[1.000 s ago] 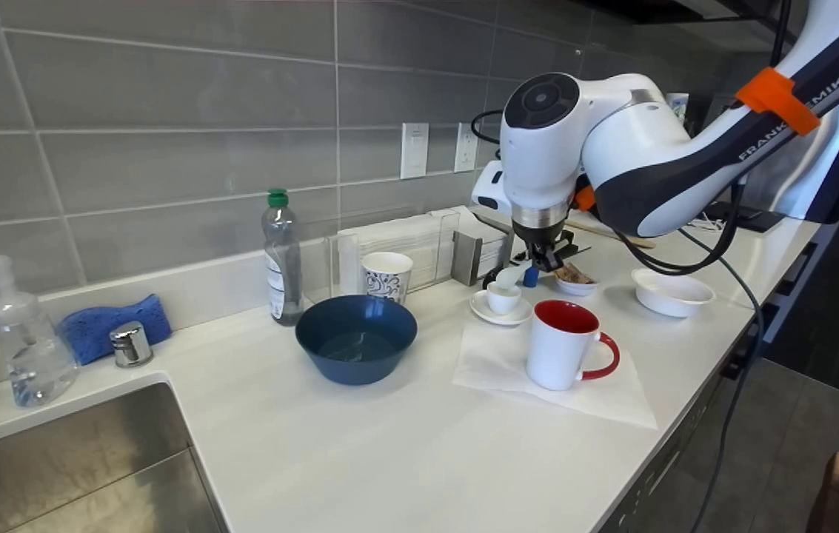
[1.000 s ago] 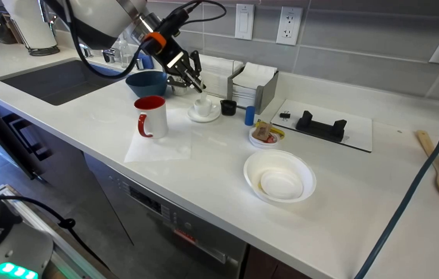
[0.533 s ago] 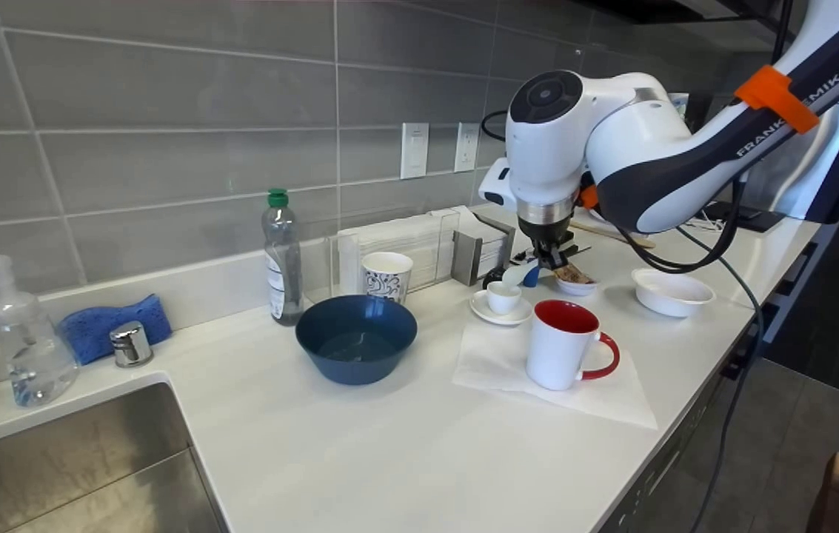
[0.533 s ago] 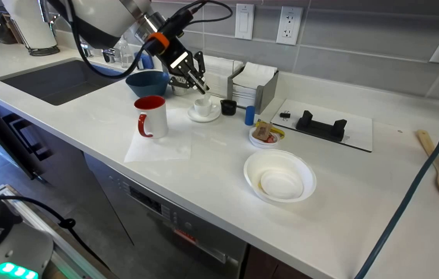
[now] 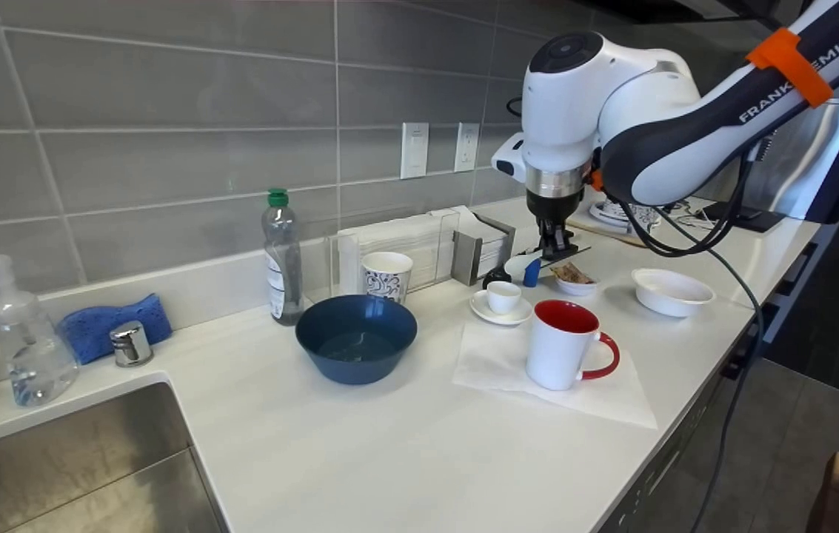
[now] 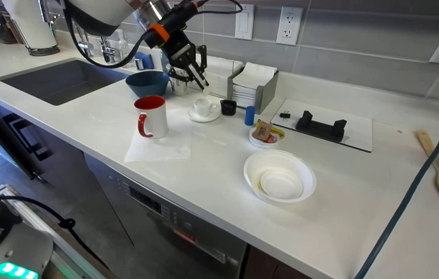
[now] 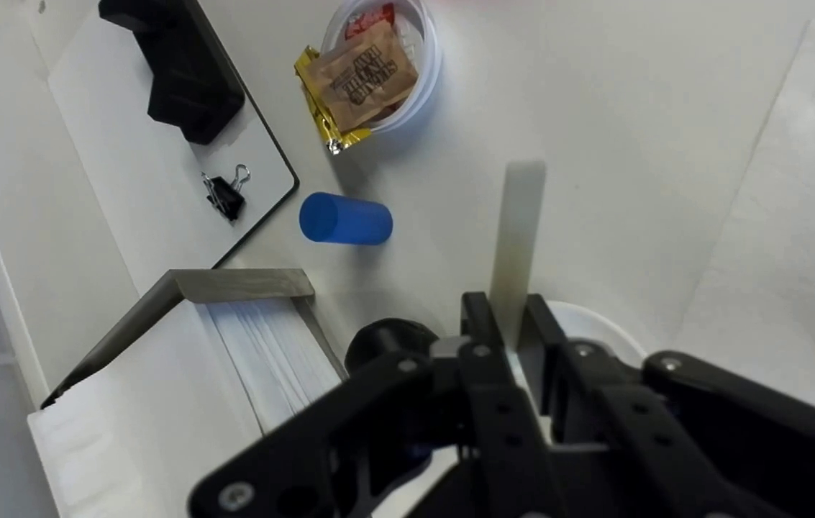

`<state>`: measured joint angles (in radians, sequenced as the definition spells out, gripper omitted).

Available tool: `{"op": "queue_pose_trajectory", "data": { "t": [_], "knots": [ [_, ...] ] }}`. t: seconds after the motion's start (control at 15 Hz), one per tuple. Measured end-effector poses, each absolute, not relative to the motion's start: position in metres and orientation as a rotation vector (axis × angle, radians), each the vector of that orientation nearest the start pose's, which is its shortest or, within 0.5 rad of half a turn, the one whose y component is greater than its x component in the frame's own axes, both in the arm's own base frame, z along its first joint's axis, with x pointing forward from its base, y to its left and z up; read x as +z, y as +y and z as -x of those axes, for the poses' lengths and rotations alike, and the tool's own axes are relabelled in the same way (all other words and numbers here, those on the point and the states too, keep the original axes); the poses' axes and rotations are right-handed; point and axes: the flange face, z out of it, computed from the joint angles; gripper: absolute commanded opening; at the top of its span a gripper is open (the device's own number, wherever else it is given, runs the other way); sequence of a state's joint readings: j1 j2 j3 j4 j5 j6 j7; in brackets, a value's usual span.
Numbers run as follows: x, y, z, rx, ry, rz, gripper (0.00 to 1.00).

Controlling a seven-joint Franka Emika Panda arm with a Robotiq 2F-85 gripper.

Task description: Use the white spoon to place some liquid from the blue bowl into the white teacup.

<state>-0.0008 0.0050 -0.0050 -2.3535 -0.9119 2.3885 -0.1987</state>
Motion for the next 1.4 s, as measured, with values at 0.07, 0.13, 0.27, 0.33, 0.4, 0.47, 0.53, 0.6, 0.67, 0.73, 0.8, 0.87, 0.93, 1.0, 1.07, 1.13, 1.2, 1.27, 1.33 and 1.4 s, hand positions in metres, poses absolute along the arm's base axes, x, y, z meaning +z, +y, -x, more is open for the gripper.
{"op": "queue_pose_trajectory", "data": {
  "t": [0.07, 0.13, 0.27, 0.33, 0.4, 0.47, 0.53, 0.6, 0.67, 0.73, 0.8, 0.87, 0.93, 1.0, 1.07, 1.13, 1.2, 1.27, 1.33, 1.4],
  "knots": [
    [0.337, -0.012, -0.507, -0.034, 1.057, -2.315, 0.03],
    [0.341, -0.014, -0.507, -0.022, 1.053, -2.347, 0.03],
    [0.346, -0.021, -0.504, 0.002, 1.054, -2.412, 0.03],
    [0.348, -0.025, -0.502, 0.011, 1.052, -2.449, 0.03],
    [0.348, -0.030, -0.499, 0.017, 1.050, -2.486, 0.03],
    [0.349, -0.035, -0.496, 0.025, 1.046, -2.523, 0.03],
    [0.350, -0.040, -0.492, 0.029, 1.041, -2.559, 0.03],
    [0.350, -0.045, -0.489, 0.033, 1.035, -2.593, 0.03],
    [0.352, -0.049, -0.485, 0.040, 1.028, -2.625, 0.03],
    [0.353, -0.054, -0.482, 0.047, 1.021, -2.650, 0.03],
    [0.356, -0.058, -0.478, 0.059, 1.013, -2.675, 0.03],
    [0.359, -0.062, -0.475, 0.073, 1.008, -2.700, 0.03],
    [0.362, -0.065, -0.472, 0.088, 1.010, -2.723, 0.03],
    [0.364, -0.069, -0.468, 0.104, 1.015, -2.744, 0.03],
    [0.366, -0.072, -0.464, 0.119, 1.021, -2.763, 0.03],
    [0.367, -0.076, -0.461, 0.132, 1.028, -2.785, 0.03],
    [0.367, -0.080, -0.457, 0.146, 1.038, -2.806, 0.03],
    [0.366, -0.084, -0.454, 0.161, 1.048, -2.830, 0.03],
    [0.365, -0.089, -0.450, 0.175, 1.059, -2.852, 0.03],
    [0.363, -0.093, -0.446, 0.193, 1.069, -2.876, 0.03]
  ]
}}
